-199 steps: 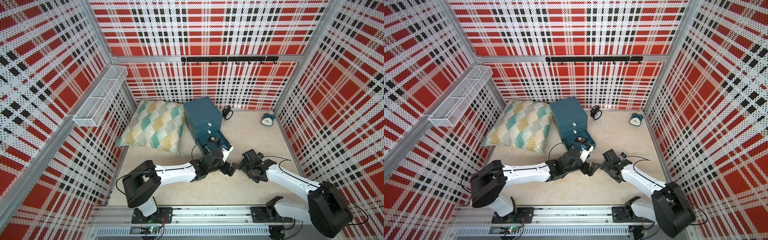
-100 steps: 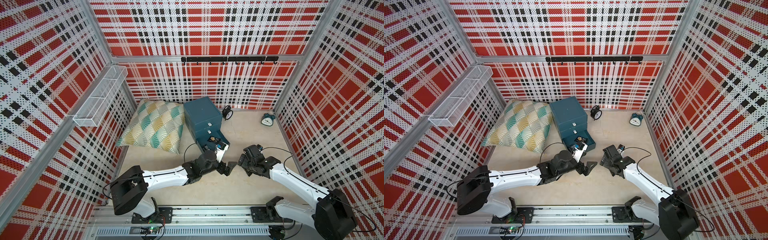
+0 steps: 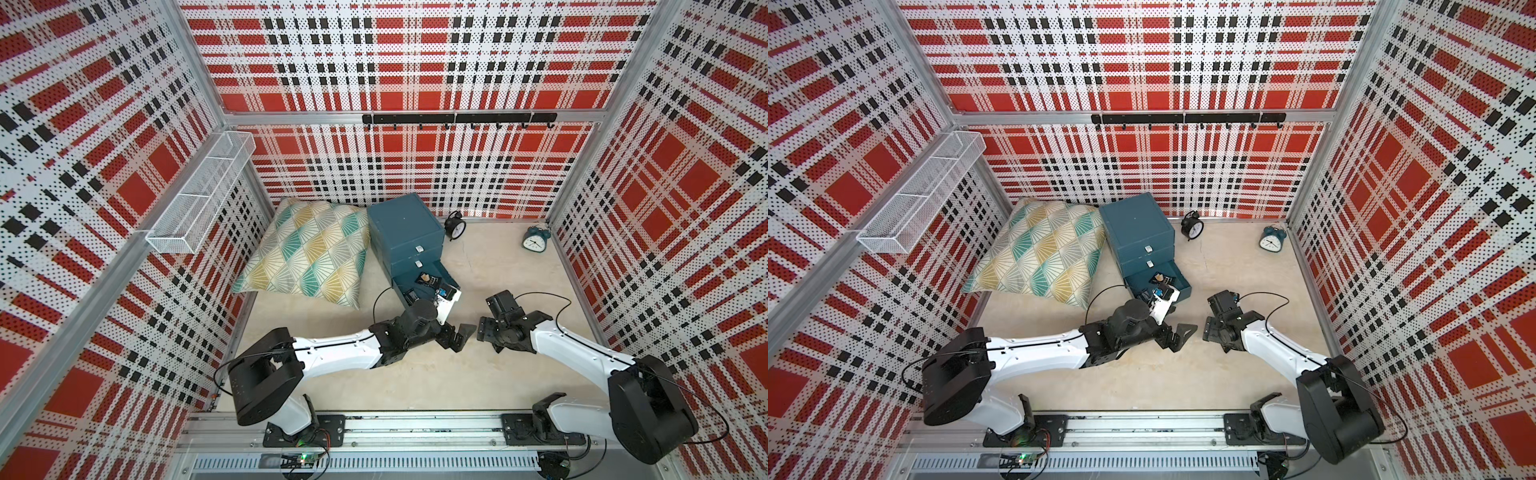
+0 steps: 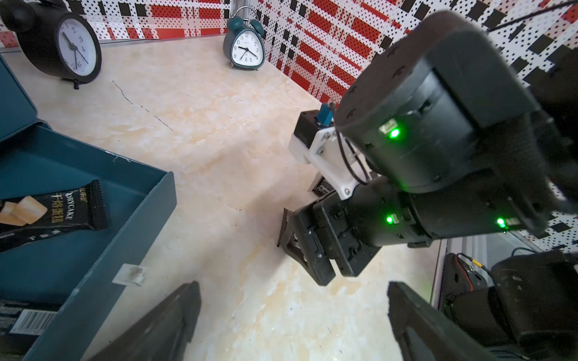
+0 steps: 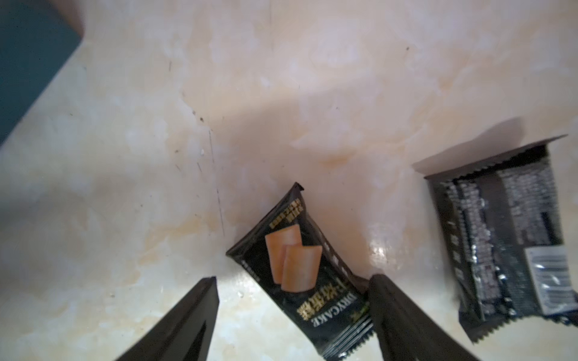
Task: Place the cookies into the drawer by color
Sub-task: Pick up the cookie at the center of the board.
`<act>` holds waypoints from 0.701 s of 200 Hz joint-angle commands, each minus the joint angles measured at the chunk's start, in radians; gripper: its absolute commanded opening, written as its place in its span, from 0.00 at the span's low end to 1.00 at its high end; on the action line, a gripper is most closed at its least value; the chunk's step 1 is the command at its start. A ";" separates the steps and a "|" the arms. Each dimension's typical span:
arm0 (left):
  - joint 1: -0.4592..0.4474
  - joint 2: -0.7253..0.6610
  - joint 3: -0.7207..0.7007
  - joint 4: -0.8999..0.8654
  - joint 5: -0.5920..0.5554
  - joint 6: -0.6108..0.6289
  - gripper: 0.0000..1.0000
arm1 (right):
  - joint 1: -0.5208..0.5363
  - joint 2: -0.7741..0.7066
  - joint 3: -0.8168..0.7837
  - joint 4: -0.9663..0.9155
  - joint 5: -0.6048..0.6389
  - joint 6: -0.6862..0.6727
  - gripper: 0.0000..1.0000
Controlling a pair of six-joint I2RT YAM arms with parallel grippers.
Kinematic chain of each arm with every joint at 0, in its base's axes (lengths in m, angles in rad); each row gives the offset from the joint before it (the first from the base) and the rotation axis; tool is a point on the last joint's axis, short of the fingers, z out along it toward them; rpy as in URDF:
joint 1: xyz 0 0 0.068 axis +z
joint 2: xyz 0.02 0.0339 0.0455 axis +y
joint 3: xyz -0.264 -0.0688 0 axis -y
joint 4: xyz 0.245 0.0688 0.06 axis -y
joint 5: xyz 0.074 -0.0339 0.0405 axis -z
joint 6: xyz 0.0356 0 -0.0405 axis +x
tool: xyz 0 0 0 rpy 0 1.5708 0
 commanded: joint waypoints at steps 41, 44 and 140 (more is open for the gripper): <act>0.012 0.000 0.016 -0.004 0.011 0.005 0.99 | 0.052 0.002 -0.060 0.035 -0.079 0.038 0.65; 0.012 0.000 0.016 -0.003 0.010 0.005 0.99 | 0.055 0.002 -0.060 0.032 -0.076 0.041 0.64; 0.031 -0.044 -0.023 0.026 -0.012 -0.012 0.99 | 0.066 -0.012 -0.012 -0.020 0.000 0.061 0.77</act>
